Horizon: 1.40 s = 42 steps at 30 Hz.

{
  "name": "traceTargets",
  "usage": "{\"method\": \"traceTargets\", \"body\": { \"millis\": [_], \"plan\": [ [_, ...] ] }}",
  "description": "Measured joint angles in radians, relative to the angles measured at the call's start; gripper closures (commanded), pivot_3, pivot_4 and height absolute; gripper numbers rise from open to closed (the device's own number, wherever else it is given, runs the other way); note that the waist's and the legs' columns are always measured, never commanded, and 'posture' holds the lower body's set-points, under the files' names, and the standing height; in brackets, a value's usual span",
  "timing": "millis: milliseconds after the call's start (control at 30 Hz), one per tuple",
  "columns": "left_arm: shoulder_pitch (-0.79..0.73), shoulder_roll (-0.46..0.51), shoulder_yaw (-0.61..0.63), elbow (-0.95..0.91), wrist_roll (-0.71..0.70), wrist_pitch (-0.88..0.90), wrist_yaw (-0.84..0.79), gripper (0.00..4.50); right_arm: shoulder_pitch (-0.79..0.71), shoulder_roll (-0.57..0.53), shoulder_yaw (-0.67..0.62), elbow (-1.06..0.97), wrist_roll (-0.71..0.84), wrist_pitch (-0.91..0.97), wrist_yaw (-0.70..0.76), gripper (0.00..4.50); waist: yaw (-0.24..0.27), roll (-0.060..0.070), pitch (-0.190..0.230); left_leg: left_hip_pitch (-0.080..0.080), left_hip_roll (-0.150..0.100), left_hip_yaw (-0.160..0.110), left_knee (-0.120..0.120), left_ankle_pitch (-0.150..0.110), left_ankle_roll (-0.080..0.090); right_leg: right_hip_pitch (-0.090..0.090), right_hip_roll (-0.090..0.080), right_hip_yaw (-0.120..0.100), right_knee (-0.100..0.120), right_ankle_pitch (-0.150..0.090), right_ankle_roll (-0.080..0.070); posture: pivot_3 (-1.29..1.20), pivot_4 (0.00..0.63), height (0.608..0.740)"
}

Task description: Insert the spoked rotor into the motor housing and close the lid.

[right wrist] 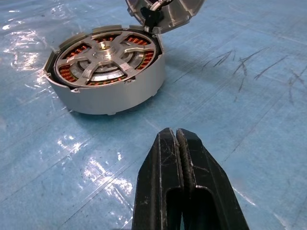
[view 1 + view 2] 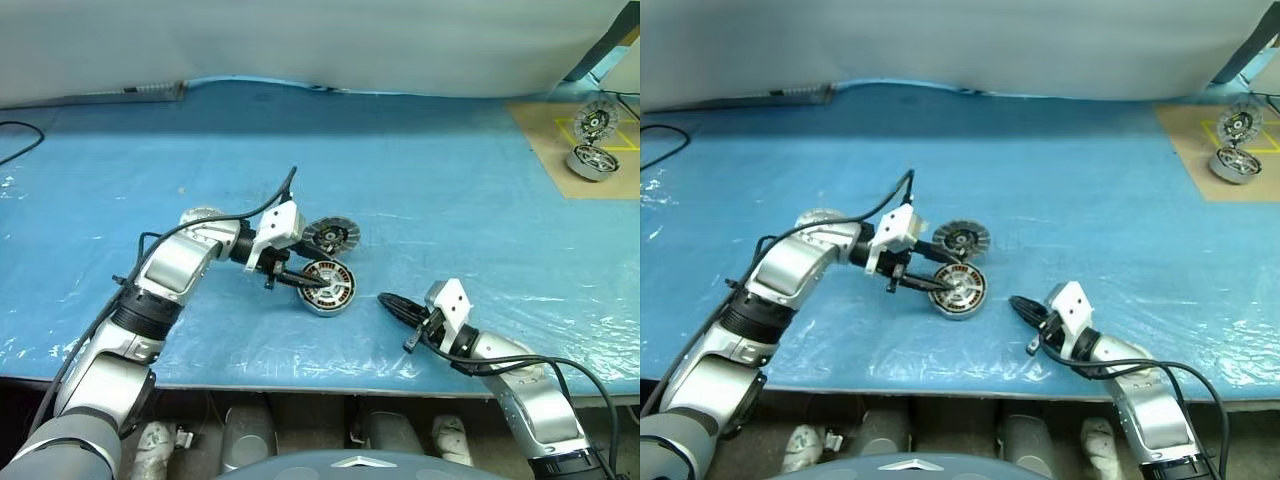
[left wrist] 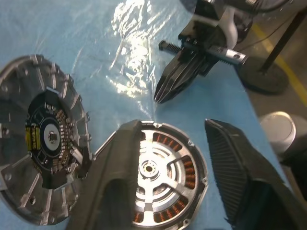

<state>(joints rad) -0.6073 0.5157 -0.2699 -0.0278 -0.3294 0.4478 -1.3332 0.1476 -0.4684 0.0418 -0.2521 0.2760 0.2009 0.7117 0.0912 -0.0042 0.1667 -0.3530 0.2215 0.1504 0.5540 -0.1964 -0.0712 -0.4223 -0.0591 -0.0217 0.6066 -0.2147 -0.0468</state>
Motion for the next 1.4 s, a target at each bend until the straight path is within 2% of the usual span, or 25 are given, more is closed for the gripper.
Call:
{"method": "traceTargets", "body": {
  "millis": [100, 133, 300, 400, 500, 667, 800, 967, 1133, 1400],
  "plan": [
    [0.070, 0.019, 0.052, -0.093, -0.098, 0.095, 0.013, 4.31, -0.009, 0.000, -0.005, 0.000, 0.001, 0.003, 0.001, 4.50, -0.001, 0.000, 0.000, 0.000, 0.000, 0.000, 0.000, 0.000, 0.000, 0.000, 0.000, 0.000, 0.000, 0.000, 0.000, 0.00, 0.150, 0.740],
    [0.084, 0.023, 0.076, -0.111, -0.135, 0.126, 0.022, 4.45, -0.008, 0.000, -0.005, 0.000, 0.001, 0.004, 0.003, 4.50, 0.000, 0.000, 0.000, 0.000, 0.000, 0.000, 0.000, 0.000, 0.000, 0.000, 0.000, 0.000, 0.000, 0.000, 0.000, 0.00, 0.150, 0.740],
    [0.078, 0.004, 0.240, -0.112, -0.244, 0.193, 0.140, 4.45, 0.005, -0.003, 0.003, -0.006, 0.020, 0.020, 0.038, 4.50, 0.002, 0.000, 0.000, 0.000, 0.000, 0.000, 0.002, 0.000, 0.000, 0.001, 0.000, -0.001, 0.000, 0.000, 0.000, 0.00, 0.150, 0.740],
    [0.022, -0.037, 0.302, 0.001, -0.259, 0.179, 0.202, 4.45, 0.009, -0.013, 0.022, -0.025, 0.043, 0.038, 0.079, 4.50, 0.002, 0.000, 0.000, 0.000, 0.000, 0.000, 0.003, 0.000, 0.000, 0.002, 0.000, -0.001, 0.000, 0.000, 0.000, 0.00, 0.150, 0.740],
    [-0.053, -0.053, 0.315, 0.165, -0.236, 0.124, 0.213, 4.45, 0.005, -0.034, 0.049, -0.037, 0.056, 0.062, 0.118, 4.50, 0.003, 0.000, 0.000, 0.000, 0.000, -0.001, 0.003, 0.000, 0.000, 0.002, 0.000, -0.001, 0.000, 0.000, 0.001, 0.00, 0.150, 0.740],
    [-0.220, -0.066, 0.284, 0.509, -0.182, 0.088, 0.136, 4.45, -0.007, -0.038, 0.078, -0.031, 0.059, 0.073, 0.147, 4.50, 0.004, 0.000, 0.000, 0.001, 0.000, -0.002, 0.003, 0.000, 0.000, 0.001, 0.000, -0.001, -0.001, 0.000, 0.001, 0.00, 0.150, 0.740],
    [-0.387, -0.128, 0.260, 0.857, -0.102, 0.028, 0.077, 4.45, -0.024, -0.017, 0.118, -0.002, 0.046, 0.066, 0.147, 4.50, 0.006, -0.001, 0.000, -0.001, -0.001, -0.002, 0.003, 0.000, 0.000, 0.002, 0.000, -0.001, -0.001, 0.001, 0.001, 0.00, 0.150, 0.740],
    [-0.523, -0.214, 0.262, 1.143, -0.030, -0.037, 0.030, 4.45, -0.048, 0.013, 0.165, 0.016, 0.016, 0.057, 0.136, 4.50, 0.006, -0.003, 0.001, -0.004, -0.001, -0.004, 0.003, 0.000, 0.000, 0.002, 0.000, -0.002, -0.002, 0.001, 0.002, 0.00, 0.150, 0.740],
    [-0.592, -0.275, 0.266, 1.281, 0.034, -0.062, -0.007, 4.45, -0.043, 0.037, 0.181, 0.006, -0.001, 0.057, 0.108, 4.50, 0.006, -0.004, 0.002, -0.004, -0.001, -0.004, 0.003, 0.000, 0.000, 0.002, 0.000, -0.002, -0.002, 0.001, 0.002, 0.00, 0.150, 0.740],
    [-0.610, -0.317, 0.262, 1.343, 0.146, -0.081, -0.060, 4.45, 0.004, 0.044, 0.175, -0.034, -0.002, 0.058, 0.050, 4.50, 0.009, -0.007, 0.004, -0.004, -0.002, -0.004, 0.003, 0.000, 0.000, 0.002, -0.001, -0.002, -0.002, 0.002, 0.002, 0.00, 0.150, 0.740]
  ]
}}
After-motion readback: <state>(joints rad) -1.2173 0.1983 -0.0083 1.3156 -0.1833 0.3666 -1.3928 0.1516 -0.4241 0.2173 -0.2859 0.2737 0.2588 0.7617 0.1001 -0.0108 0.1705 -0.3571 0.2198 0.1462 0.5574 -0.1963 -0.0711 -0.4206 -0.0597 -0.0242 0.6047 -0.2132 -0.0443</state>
